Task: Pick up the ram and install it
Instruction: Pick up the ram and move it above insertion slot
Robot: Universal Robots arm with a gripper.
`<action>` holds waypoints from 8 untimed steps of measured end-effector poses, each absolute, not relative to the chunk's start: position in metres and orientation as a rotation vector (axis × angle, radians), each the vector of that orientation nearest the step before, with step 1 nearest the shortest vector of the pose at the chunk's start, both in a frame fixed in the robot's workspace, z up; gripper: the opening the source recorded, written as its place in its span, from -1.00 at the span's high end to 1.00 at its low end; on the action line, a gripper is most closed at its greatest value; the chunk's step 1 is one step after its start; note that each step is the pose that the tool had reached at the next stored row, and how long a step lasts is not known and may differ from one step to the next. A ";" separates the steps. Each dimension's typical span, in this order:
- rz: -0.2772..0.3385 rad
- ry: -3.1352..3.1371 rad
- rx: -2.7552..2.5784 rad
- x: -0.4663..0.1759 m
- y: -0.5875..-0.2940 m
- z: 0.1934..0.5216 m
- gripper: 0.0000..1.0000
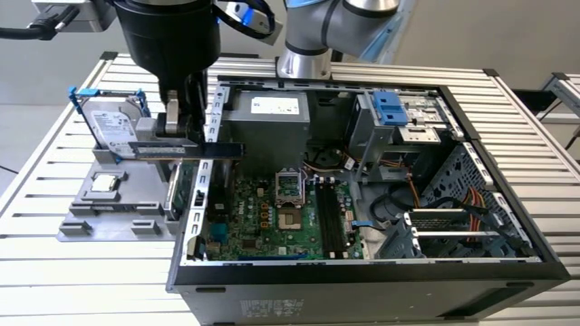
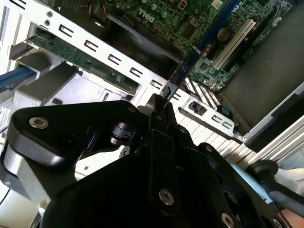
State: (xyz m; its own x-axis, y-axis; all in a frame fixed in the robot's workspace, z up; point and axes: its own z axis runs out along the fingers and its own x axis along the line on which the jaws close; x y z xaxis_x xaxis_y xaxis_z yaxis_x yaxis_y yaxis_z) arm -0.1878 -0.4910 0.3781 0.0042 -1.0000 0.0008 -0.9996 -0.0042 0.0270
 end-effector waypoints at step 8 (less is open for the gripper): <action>-0.029 -2.203 2.212 -0.178 -0.491 0.378 1.00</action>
State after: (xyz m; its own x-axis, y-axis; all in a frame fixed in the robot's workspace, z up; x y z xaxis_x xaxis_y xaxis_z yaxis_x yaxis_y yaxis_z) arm -0.1776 -0.4910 0.3781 0.0042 -1.0000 0.0007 -0.9996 -0.0042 0.0270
